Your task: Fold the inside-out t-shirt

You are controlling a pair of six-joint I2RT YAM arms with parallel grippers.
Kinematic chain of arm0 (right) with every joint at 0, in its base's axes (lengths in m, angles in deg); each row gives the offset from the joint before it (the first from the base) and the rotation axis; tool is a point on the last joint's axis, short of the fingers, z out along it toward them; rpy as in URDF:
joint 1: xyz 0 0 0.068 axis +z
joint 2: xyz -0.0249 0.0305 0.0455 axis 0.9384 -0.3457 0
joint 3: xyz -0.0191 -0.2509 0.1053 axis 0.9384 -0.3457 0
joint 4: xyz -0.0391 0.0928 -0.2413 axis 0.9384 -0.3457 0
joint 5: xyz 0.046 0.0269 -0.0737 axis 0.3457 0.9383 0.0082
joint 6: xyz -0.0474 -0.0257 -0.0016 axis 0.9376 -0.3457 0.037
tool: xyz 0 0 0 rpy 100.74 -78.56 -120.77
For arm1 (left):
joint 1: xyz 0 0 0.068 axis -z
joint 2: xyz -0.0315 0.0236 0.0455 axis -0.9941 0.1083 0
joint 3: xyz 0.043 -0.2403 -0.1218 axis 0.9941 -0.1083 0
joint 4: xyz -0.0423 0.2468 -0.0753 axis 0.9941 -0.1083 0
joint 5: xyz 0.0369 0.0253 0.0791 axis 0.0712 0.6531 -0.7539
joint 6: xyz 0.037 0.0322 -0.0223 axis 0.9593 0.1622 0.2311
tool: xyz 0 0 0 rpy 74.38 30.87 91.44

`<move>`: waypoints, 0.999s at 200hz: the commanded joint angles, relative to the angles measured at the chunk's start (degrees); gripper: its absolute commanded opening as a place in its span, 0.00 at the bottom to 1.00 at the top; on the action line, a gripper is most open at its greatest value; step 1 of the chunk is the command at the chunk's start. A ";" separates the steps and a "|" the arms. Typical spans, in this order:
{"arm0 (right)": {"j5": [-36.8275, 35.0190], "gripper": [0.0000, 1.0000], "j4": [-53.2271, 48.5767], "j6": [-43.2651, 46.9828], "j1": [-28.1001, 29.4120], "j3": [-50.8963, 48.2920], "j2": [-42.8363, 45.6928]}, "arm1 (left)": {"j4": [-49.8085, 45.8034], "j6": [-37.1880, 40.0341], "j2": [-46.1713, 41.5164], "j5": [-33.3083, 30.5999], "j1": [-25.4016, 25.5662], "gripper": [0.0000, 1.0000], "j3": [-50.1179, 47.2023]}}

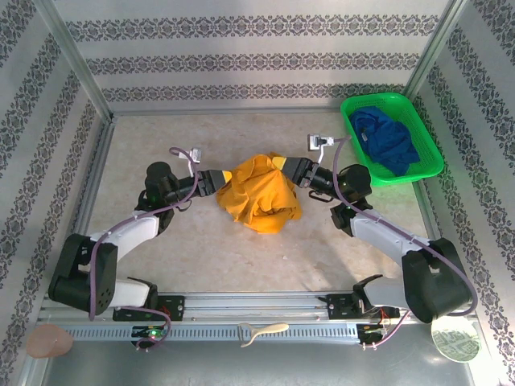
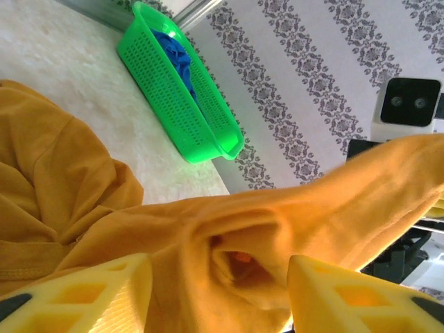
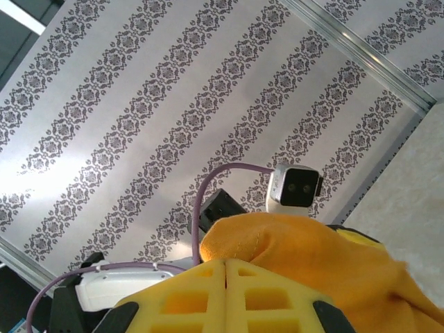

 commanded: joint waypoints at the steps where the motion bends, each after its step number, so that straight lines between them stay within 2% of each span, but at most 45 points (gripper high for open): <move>1: 0.90 0.00 3.41 1.84 -0.33 -1.26 -1.34 | -9.25 6.30 -8.13 -4.22 -0.14 0.58 1.16; 18: 0.37 0.00 3.39 2.18 -0.25 -1.82 -2.05 | -23.07 14.21 -14.70 -10.53 2.29 0.62 3.93; 34: 0.16 0.00 3.36 2.31 -0.09 -2.18 -2.61 | -33.91 21.52 -18.69 -17.39 6.65 0.62 7.21; 62: 0.10 0.00 3.40 2.49 0.18 -2.46 -3.33 | -44.39 30.28 -17.14 -28.69 14.92 0.60 13.44; 82: -0.09 0.00 3.32 2.51 0.37 -2.55 -3.39 | -44.83 32.73 -12.90 -31.39 18.50 0.59 16.28; 109: -0.40 0.00 2.80 2.45 0.59 -2.55 -3.19 | -43.43 33.98 -7.26 -31.90 21.04 0.58 19.25; 200: -0.47 0.00 1.82 2.45 0.90 -2.46 -2.60 | -37.70 32.59 1.08 -31.82 21.57 0.58 22.05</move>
